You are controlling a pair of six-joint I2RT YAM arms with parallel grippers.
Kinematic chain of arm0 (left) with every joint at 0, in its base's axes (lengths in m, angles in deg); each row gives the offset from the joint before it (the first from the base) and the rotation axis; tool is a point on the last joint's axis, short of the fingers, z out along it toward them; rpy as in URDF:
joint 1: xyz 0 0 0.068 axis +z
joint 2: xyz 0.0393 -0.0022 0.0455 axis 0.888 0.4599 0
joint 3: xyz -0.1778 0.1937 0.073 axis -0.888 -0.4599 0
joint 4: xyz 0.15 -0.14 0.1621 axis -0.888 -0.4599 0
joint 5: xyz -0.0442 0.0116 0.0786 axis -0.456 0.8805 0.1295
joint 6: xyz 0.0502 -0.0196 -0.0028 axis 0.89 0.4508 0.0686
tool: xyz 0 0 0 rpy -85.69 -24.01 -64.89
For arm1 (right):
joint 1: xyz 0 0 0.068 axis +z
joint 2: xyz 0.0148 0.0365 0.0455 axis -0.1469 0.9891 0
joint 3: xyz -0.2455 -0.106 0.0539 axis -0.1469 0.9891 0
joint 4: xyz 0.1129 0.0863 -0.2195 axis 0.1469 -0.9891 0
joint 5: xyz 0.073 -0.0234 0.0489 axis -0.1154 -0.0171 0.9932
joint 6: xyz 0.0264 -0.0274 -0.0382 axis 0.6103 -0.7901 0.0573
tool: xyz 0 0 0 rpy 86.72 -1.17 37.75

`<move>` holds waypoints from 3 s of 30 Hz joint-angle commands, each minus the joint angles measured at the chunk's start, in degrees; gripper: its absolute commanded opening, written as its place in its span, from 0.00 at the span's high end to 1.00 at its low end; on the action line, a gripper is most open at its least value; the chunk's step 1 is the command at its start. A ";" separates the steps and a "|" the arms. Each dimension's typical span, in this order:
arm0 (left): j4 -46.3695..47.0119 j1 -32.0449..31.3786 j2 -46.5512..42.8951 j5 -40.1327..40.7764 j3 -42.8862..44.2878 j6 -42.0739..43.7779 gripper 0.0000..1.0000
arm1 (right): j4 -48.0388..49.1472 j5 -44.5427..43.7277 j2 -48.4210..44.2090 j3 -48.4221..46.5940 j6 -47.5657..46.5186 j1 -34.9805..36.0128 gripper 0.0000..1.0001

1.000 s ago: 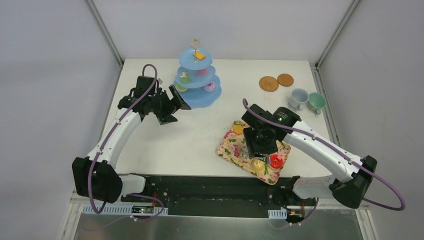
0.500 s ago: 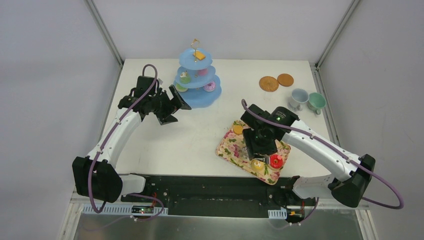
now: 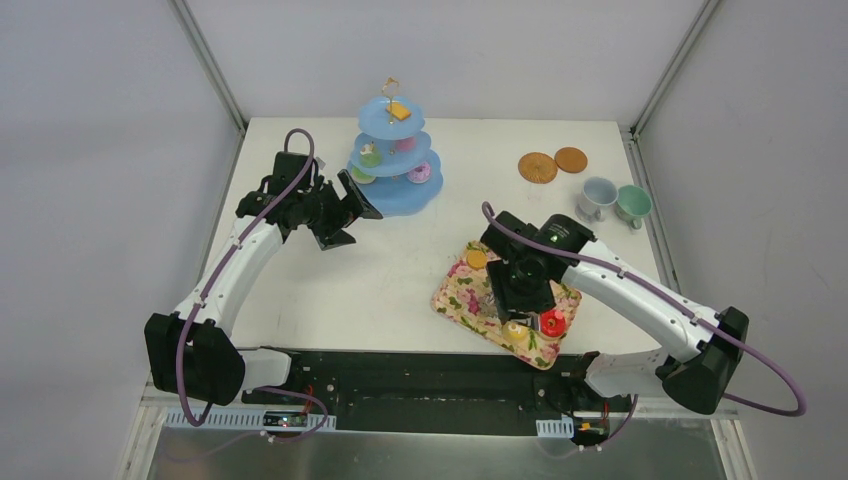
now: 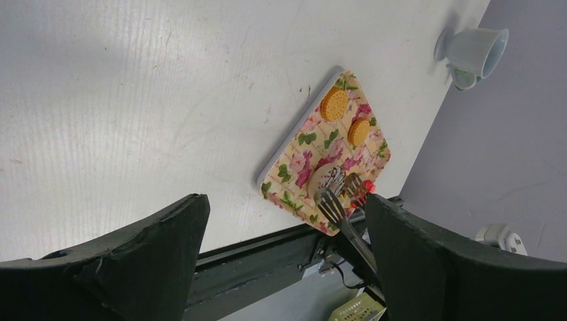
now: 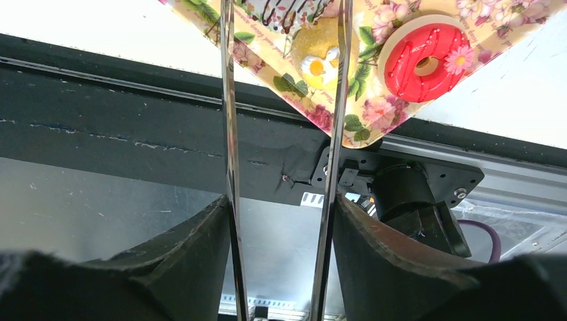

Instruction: Serve the afternoon tea

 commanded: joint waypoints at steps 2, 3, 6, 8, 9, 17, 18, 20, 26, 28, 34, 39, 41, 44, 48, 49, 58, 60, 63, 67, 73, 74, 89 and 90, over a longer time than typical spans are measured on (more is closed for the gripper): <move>-0.25 -0.78 -1.59 0.31 -0.18 -0.38 0.09 | -1.98 -0.37 0.47 0.34 1.09 0.66 0.44; -0.34 -0.78 -1.69 0.39 -0.23 -0.36 0.09 | -1.93 -0.52 0.59 0.39 1.11 0.70 0.46; -0.51 -0.78 -1.97 0.50 -0.24 -0.28 0.09 | -2.02 -1.28 0.75 -0.18 1.32 1.08 0.49; -0.64 -0.78 -2.15 0.50 -0.44 -0.37 0.09 | -2.05 -1.30 0.77 -0.32 1.35 1.16 0.51; -0.65 -0.78 -2.29 0.45 -0.50 -0.38 0.09 | -2.02 -1.25 0.78 -0.39 1.35 1.20 0.52; -0.90 -0.78 -2.85 0.47 -0.99 -0.21 0.09 | -2.78 -3.08 -0.48 -5.71 2.32 1.29 0.64; -0.91 -0.78 -2.94 0.40 -1.11 -0.19 0.09 | -2.88 -3.55 -0.50 -6.66 2.34 1.27 0.64; -0.96 -0.78 -3.17 0.38 -1.32 -0.21 0.09 | -2.77 -4.82 -0.38 -8.48 2.23 1.24 0.65; -1.52 -0.78 -4.46 0.71 -1.92 0.06 0.09 | 6.71 -9.38 4.15 -14.44 -3.11 -1.68 0.69; -1.94 -0.78 -4.91 0.69 -2.04 0.06 0.09 | 12.84 -8.93 6.97 -15.93 -5.48 -3.59 0.70; -5.57 -0.78 -6.40 2.11 -0.11 2.14 0.09 | 25.35 -4.20 18.57 -21.95 -11.54 -10.29 0.70; -9.37 -0.78 -8.04 4.30 1.24 4.02 0.09 | 29.08 -0.14 27.76 -28.55 -14.22 -14.26 0.70; -10.53 -0.78 -9.17 5.24 1.04 4.54 0.09 | 28.87 -0.23 31.01 -32.41 -15.53 -14.41 0.70; -11.74 -0.78 -10.16 5.78 0.35 4.71 0.09 | 28.11 1.67 35.04 -36.95 -16.56 -14.44 0.70; -12.46 -0.78 -10.70 6.59 -0.07 4.78 0.09 | 27.62 5.42 38.87 -40.35 -16.37 -14.44 0.70; -12.64 -0.78 -10.78 6.74 0.06 4.91 0.09 | 27.34 5.88 39.78 -40.99 -16.30 -14.43 0.70; -13.17 -0.78 -9.29 6.97 1.09 5.59 0.09 | 27.79 5.96 45.25 -44.01 -17.18 -14.44 0.70; -13.15 -0.78 -8.84 6.91 1.42 5.80 0.09 | 28.26 5.46 46.30 -44.50 -17.27 -14.44 0.70; -13.30 -0.78 -8.07 6.91 1.99 6.15 0.09 | 29.63 4.27 47.44 -44.58 -17.49 -14.44 0.70; -13.62 -0.78 -7.55 6.86 2.41 6.48 0.09 | 30.95 1.58 49.03 -44.85 -17.55 -14.59 0.70; -14.03 -0.69 -7.19 6.88 2.84 6.81 0.09 | 33.39 -1.91 50.67 -44.80 -17.37 -14.70 0.69; -14.12 -0.69 -7.05 6.92 2.96 6.86 0.09 | 33.93 -2.26 50.94 -44.87 -17.35 -14.70 0.69; -15.65 -0.60 -6.17 7.55 4.81 8.57 0.09 | 37.82 -2.39 54.27 -47.77 -16.70 -14.79 0.53; -15.64 -0.60 -6.13 7.53 4.84 8.69 0.09 | 37.76 -2.43 53.81 -47.46 -16.57 -14.79 0.50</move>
